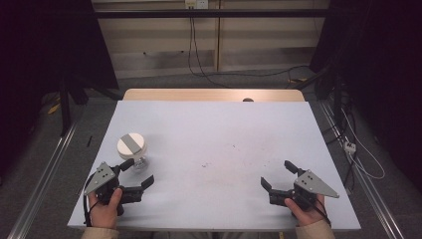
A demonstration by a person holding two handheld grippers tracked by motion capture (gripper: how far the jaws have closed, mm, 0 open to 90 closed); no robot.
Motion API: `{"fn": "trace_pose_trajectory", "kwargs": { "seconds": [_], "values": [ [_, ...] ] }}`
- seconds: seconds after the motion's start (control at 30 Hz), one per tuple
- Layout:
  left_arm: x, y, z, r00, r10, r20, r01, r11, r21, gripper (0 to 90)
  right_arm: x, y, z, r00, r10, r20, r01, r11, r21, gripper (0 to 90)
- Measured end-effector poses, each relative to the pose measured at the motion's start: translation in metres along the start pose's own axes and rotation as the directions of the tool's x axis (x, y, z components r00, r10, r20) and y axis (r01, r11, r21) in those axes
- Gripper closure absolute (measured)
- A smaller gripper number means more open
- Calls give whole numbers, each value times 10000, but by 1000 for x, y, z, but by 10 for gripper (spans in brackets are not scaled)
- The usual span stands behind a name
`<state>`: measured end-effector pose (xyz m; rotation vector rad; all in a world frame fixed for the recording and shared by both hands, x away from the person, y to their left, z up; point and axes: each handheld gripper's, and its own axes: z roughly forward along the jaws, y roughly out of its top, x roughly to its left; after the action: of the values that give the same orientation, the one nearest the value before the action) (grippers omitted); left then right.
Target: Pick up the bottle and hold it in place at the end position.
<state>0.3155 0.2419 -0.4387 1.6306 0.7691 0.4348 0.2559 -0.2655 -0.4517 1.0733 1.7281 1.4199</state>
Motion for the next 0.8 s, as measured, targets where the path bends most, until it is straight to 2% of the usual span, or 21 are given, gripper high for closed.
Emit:
{"fn": "trace_pose_trajectory", "kwargs": {
  "seconds": [0.3,0.5,0.53,0.6,0.8],
  "values": [
    [1,0,-4,10000,-41,-73,41,10000,31,34,1,0,1,10000,-72,34,71,10000,14,27],
    [6,1,-10,9991,-167,-397,167,9999,7,34,0,0,1,10000,-78,60,78,10000,-24,27],
    [7,1,-13,9987,-325,-385,324,9995,-33,34,0,0,1,10000,-77,55,77,10000,-35,27],
    [8,1,-15,9981,-203,-585,208,9997,86,34,0,0,1,9999,-86,55,86,10000,-35,27],
    [15,-1,-14,9964,-192,-830,220,9992,326,34,0,1,1,9999,-137,1,137,9999,-58,27]
  ]
}}
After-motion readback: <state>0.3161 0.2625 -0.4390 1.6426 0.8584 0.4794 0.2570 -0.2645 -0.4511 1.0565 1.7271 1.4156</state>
